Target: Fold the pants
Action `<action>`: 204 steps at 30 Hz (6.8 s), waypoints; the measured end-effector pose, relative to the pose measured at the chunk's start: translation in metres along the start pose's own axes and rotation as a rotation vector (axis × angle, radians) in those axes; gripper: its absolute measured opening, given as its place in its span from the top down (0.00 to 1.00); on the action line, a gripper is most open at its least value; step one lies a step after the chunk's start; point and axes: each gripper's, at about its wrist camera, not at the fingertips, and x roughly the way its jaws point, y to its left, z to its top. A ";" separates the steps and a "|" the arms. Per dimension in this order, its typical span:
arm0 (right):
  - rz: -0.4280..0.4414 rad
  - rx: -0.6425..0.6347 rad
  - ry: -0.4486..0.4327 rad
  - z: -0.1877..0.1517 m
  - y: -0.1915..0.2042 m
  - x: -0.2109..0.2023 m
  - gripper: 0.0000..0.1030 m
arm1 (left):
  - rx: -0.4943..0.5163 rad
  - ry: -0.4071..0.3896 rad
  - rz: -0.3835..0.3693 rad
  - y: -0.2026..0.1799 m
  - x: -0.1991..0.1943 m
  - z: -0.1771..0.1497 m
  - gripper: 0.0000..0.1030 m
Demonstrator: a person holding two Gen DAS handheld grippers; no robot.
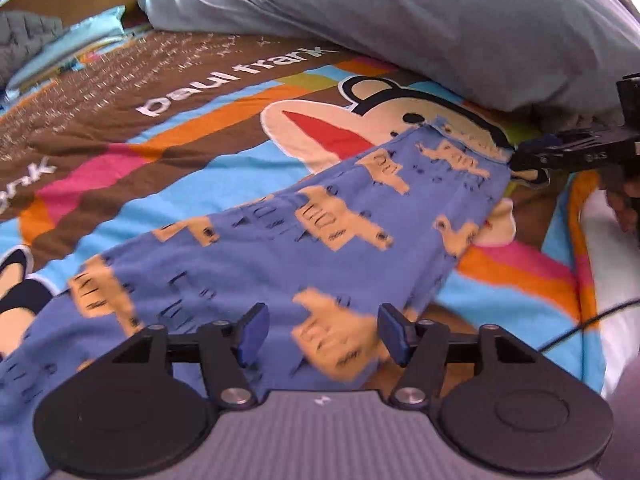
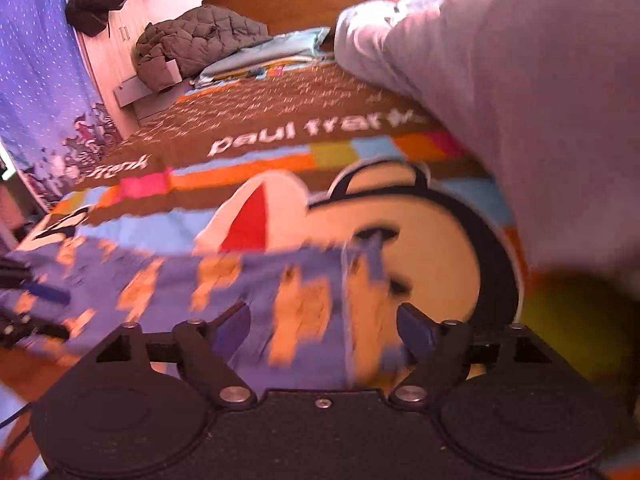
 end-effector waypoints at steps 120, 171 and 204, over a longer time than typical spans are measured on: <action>-0.276 -0.038 -0.120 -0.018 0.096 0.032 0.88 | -0.193 0.271 -0.088 -0.093 0.156 0.246 0.23; 0.209 -0.703 0.009 -0.034 0.285 0.058 0.51 | -1.038 0.043 -0.307 0.141 0.049 -0.027 0.91; 0.409 -0.699 0.055 -0.010 0.335 0.051 0.83 | -0.946 -0.024 -0.184 0.176 -0.029 -0.045 0.91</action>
